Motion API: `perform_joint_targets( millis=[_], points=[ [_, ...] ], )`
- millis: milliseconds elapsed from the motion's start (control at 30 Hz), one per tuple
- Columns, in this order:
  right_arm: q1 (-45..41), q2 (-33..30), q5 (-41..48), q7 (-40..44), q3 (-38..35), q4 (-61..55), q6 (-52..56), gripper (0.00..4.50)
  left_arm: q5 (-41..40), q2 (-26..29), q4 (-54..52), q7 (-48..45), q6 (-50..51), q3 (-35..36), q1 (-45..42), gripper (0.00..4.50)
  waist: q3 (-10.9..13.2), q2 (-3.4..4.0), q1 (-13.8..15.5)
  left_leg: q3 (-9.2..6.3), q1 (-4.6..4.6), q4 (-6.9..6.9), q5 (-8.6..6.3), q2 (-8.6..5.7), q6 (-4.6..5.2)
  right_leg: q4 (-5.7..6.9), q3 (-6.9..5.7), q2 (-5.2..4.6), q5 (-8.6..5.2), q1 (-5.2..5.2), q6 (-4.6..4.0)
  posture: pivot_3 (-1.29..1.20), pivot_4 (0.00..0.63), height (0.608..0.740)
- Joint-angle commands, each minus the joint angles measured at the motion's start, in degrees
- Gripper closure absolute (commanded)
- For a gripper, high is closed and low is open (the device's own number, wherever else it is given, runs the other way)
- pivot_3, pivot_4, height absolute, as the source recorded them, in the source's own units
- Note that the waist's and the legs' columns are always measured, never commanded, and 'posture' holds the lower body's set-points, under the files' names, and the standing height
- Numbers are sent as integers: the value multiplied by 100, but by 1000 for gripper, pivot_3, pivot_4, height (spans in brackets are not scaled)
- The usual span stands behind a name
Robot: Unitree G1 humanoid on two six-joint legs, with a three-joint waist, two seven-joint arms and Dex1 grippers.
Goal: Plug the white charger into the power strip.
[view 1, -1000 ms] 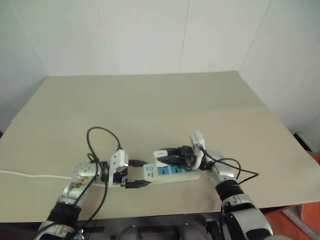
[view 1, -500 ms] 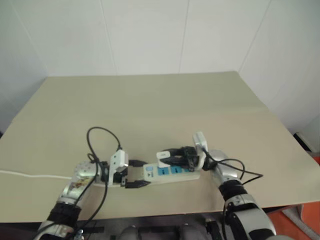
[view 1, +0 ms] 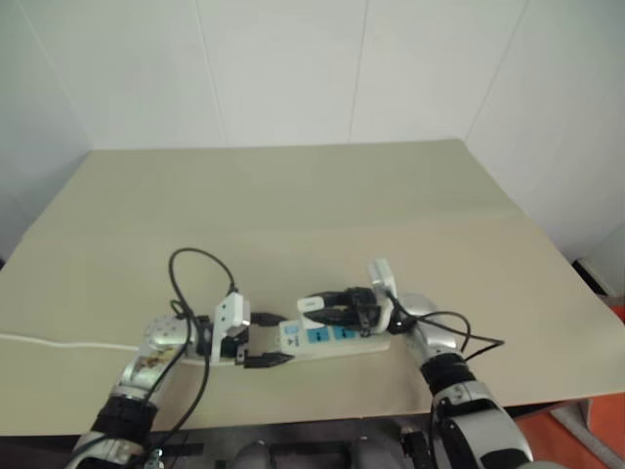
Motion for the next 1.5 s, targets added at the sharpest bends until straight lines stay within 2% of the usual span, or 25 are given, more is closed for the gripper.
perform_joint_targets(
  millis=[33,400,867,1500],
  points=[
    [68,-8,-85,5,20,92,-32,3393,45,81,-92,-42,22,-33,105,1280,0,0,0,0,0,0,0,0,0,0,0,0,0,0,0,0,150,740],
    [226,-247,-85,296,57,32,-23,3393,56,80,-24,-79,-22,-52,56,1280,-1,0,2,0,0,0,0,0,0,-1,0,0,-1,1,-1,0,150,740],
    [217,-87,-430,-99,249,230,-369,3393,51,95,-44,-74,-54,-59,96,1280,-26,-31,-10,0,20,-6,0,1,0,2,0,0,-3,11,-5,0,150,740],
    [48,-734,-528,244,153,883,-635,3393,46,113,-55,-37,-45,-114,101,1280,-47,-52,10,2,28,-9,0,3,-1,1,0,0,-7,20,-11,0,150,740]
  ],
)
